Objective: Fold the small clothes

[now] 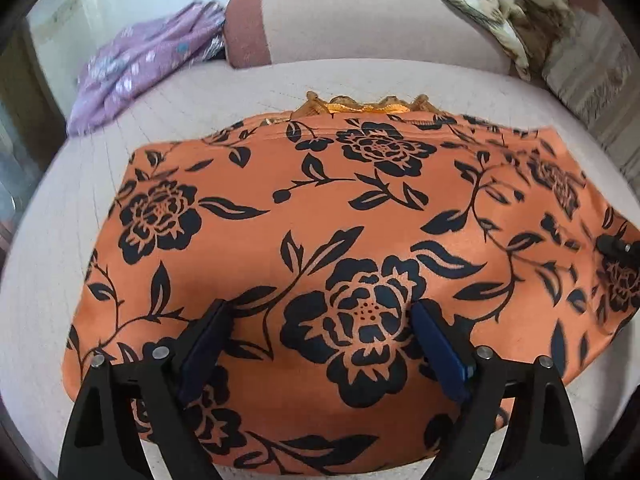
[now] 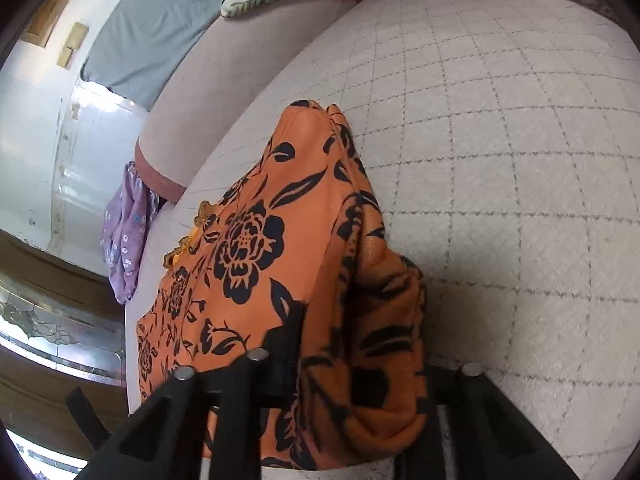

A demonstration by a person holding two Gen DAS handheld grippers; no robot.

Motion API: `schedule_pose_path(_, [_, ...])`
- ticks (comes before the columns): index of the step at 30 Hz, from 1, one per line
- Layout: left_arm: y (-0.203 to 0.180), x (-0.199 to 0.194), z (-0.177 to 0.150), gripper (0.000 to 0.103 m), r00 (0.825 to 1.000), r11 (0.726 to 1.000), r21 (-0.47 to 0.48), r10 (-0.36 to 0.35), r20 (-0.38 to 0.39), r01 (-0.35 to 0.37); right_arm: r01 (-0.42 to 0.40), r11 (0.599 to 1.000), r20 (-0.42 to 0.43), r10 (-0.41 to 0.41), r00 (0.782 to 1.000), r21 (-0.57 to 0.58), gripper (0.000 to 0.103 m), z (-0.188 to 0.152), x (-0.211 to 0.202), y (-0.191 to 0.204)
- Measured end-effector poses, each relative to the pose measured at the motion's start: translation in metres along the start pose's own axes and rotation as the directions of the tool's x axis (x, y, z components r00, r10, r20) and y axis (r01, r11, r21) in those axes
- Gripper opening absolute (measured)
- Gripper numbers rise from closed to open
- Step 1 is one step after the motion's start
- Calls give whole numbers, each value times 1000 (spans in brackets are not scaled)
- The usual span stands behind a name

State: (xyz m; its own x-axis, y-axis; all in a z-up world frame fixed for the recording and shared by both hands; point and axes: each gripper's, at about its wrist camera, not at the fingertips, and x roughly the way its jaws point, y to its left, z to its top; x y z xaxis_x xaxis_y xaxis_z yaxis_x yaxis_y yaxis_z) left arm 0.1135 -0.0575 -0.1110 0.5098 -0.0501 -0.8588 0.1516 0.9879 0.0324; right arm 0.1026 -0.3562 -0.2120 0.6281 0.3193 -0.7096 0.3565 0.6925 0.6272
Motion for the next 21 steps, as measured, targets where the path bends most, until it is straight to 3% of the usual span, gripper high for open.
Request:
schedule_pose_path(2, [13, -7, 5, 89, 999, 998, -45, -48, -1, 48, 8, 998, 15, -7, 1000, -58, 19, 5, -8, 18])
schedule_pose_path(6, [62, -45, 8, 89, 989, 978, -180, -85, 122, 106, -36, 970, 90, 59, 994, -239, 18, 14, -36, 100])
schedule_pose_path(8, [98, -65, 4, 89, 982, 962, -254, -54, 182, 100, -79, 948, 104, 117, 988, -310, 18, 13, -44, 143])
schedule_pose_path(11, [158, -85, -17, 89, 972, 921, -384, 26, 235, 68, -135, 883, 97, 198, 975, -450, 18, -10, -46, 218])
schedule_pose_path(14, [211, -80, -42, 89, 972, 857, -514, 102, 210, 21, -187, 810, 21, 239, 971, -556, 18, -53, -24, 275])
schedule_pose_path(17, [247, -60, -66, 87, 986, 763, -646, 114, 124, -7, -197, 762, -105, 168, 980, -617, 18, -101, 40, 302])
schedule_pose_path(19, [262, -53, -74, 87, 992, 708, -706, 77, 102, 18, -161, 755, -232, 11, 973, -635, 17, -133, 111, 296])
schedule_pose_path(20, [264, -52, -75, 87, 991, 703, -710, 75, 106, 23, -153, 770, -281, -35, 959, -619, 18, -141, 133, 289])
schedule_pose_path(21, [264, -53, -75, 87, 990, 707, -707, 79, 114, 25, -166, 797, -302, -22, 953, -581, 17, -144, 146, 281])
